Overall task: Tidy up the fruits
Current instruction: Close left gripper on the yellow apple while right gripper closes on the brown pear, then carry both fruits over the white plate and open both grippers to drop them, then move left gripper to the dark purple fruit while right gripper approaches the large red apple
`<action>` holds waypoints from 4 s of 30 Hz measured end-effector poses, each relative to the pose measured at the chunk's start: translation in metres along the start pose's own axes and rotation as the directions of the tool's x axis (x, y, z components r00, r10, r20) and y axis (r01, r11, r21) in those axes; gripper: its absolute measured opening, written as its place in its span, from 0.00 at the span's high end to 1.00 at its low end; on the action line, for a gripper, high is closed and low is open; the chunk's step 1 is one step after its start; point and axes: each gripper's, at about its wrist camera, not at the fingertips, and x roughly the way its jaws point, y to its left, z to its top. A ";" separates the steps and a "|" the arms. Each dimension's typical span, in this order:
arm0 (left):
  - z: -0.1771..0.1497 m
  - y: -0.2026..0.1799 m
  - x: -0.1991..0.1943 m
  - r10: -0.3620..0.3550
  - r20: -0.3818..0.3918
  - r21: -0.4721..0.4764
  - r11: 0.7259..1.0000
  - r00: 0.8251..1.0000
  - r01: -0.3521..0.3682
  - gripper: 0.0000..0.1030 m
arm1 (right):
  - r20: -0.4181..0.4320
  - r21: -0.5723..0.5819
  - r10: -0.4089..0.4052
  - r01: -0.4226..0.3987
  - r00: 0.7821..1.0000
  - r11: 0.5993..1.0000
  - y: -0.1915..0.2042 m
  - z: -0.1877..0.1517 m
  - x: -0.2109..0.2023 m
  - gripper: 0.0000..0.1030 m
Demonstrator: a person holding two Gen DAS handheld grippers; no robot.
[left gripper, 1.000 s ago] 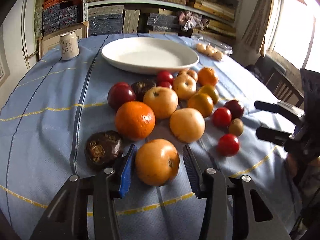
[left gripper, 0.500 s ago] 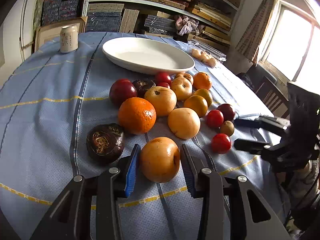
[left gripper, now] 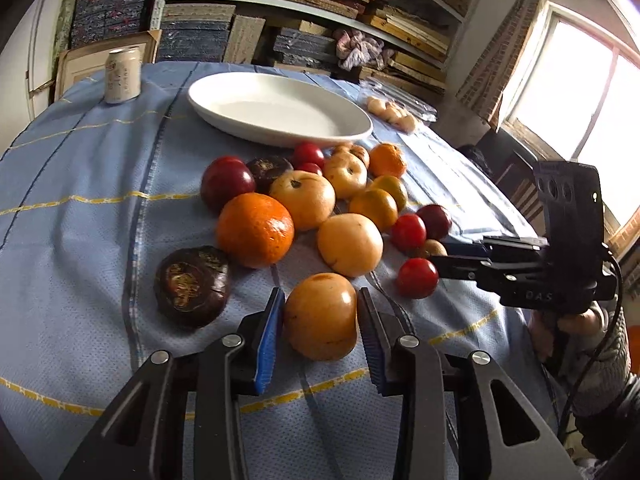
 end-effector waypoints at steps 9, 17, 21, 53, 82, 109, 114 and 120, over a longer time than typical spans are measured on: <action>0.000 0.002 0.004 -0.003 -0.013 -0.008 1.000 1.000 0.003 0.64 | 0.007 -0.021 -0.005 0.006 1.000 1.000 0.005 0.002 0.002 0.72; 0.000 0.002 0.005 -0.006 -0.017 -0.014 1.000 1.000 0.006 0.64 | 0.008 0.018 0.025 -0.025 1.000 1.000 -0.003 0.000 0.000 0.72; -0.001 0.002 0.002 0.003 -0.002 -0.012 1.000 1.000 -0.003 0.64 | 0.045 -0.012 -0.007 0.008 0.999 1.000 0.004 -0.002 -0.007 0.72; 0.173 0.049 0.088 0.202 0.051 -0.056 0.978 0.978 -0.199 0.60 | 0.141 0.051 -0.220 0.215 0.965 0.975 -0.059 0.165 0.068 0.50; 0.016 0.044 -0.034 0.242 0.062 0.024 0.970 0.968 -0.244 0.37 | 0.302 0.081 -0.110 0.090 0.947 0.993 -0.033 0.017 -0.068 0.22; 0.013 0.028 0.007 0.238 -0.037 0.076 0.969 0.970 -0.235 0.29 | 0.237 0.119 -0.139 0.113 0.962 0.986 -0.041 0.014 -0.055 0.13; 0.013 0.028 0.011 0.264 -0.056 0.084 0.962 0.963 -0.259 0.27 | 0.163 0.007 -0.210 0.212 0.964 0.977 -0.027 0.012 -0.040 0.13; 0.012 0.024 0.020 0.305 -0.090 0.126 0.948 0.948 -0.293 0.04 | 0.106 -0.148 -0.234 0.248 0.967 0.957 -0.003 0.008 -0.013 0.38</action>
